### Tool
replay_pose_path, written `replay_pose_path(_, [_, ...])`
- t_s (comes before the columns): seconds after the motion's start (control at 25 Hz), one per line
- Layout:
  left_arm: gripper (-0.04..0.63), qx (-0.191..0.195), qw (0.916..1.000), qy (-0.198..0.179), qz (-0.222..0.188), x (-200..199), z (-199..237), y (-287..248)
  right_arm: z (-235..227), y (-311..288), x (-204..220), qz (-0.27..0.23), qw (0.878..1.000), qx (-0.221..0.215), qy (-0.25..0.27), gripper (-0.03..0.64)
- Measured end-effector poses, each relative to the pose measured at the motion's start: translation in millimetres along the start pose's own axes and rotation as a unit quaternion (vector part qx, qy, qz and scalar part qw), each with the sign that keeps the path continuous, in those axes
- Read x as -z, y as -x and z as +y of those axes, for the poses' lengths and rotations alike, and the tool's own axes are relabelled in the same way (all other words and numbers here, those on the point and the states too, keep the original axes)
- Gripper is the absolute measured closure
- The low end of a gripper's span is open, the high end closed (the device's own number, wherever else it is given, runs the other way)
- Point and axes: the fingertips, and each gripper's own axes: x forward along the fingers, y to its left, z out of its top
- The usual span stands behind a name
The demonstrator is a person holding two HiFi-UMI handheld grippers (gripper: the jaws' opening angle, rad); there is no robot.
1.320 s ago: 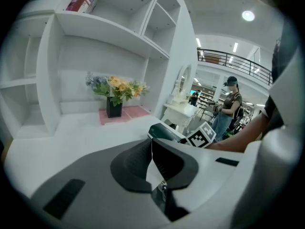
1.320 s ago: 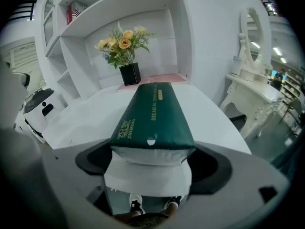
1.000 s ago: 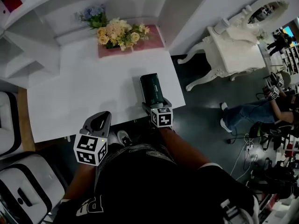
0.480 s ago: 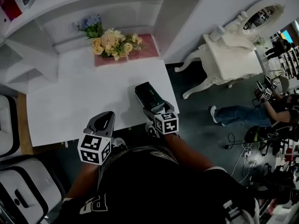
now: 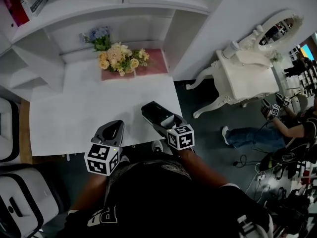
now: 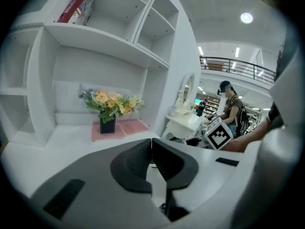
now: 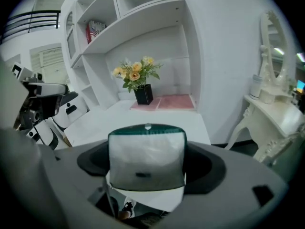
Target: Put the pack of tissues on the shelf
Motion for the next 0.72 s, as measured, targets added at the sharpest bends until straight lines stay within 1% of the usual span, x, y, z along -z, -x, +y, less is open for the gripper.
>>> replay_pose_path(0.16, [0.580,-0.004,1.0000,0.005,0.000,-5,-4,-6,2,12,-15,-0.015,1.000,-0.015,0.004,0.178])
replay_pose_path(0.32, [0.580,-0.009,0.9999,0.002,-0.012,-20,-6,-10,5,28,-38,-0.041,0.999,-0.031,0.003,0.178])
replay_pose_path(0.72, [0.580,-0.030,0.9987,-0.015,-0.039,-56,4,-5,9,69,-116,-0.134,0.990,-0.043,0.024,0.178])
